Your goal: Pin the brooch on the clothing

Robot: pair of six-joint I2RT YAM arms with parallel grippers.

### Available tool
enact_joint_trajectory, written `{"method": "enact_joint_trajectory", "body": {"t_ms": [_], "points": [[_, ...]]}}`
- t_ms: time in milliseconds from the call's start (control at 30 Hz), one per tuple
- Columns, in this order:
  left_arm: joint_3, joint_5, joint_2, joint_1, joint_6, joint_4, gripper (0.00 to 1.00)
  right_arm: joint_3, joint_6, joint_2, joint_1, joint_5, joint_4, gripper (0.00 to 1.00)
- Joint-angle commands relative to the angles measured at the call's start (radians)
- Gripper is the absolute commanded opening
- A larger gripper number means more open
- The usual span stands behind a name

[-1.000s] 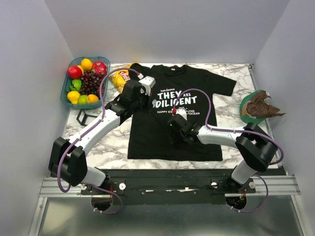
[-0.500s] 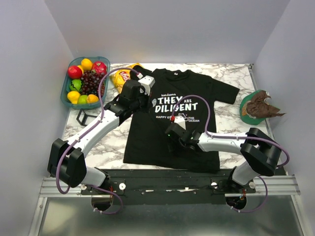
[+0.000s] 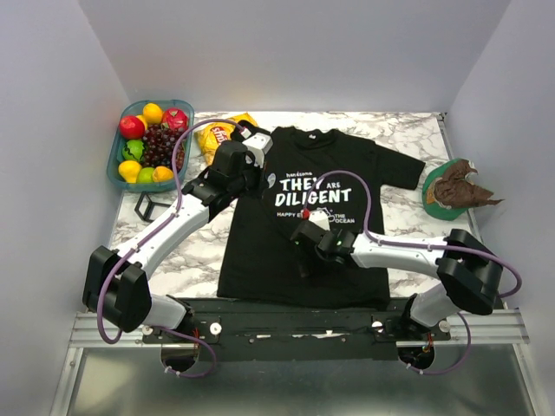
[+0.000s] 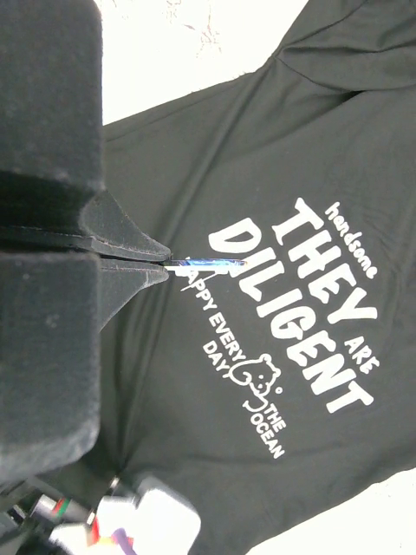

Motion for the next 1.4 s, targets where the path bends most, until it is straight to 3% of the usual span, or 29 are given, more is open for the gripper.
{"method": "enact_joint_trajectory", "body": {"t_ms": [0,233,333,533,833,1367], "points": [[-0.009,0.008,-0.025,0.002,0.017,-0.004,0.0,0.148,-0.095,-0.082,-0.052,-0.007,-0.115,0.88],[-0.004,-0.048,-0.042,0.002,0.048,-0.018,0.0,0.302,-0.299,-0.08,-0.377,-0.116,-0.032,0.88],[-0.004,-0.063,-0.046,0.002,0.051,-0.021,0.0,0.39,-0.367,0.007,-0.512,-0.179,0.001,0.88],[-0.009,-0.06,-0.045,0.002,0.053,-0.017,0.0,0.659,-0.444,0.309,-0.67,-0.194,-0.043,0.82],[-0.006,-0.04,-0.026,0.002,0.051,-0.017,0.0,1.012,-0.505,0.636,-0.734,-0.171,-0.192,0.66],[-0.007,-0.029,-0.032,0.002,0.049,-0.013,0.0,1.185,-0.505,0.849,-0.744,-0.154,-0.282,0.56]]}}
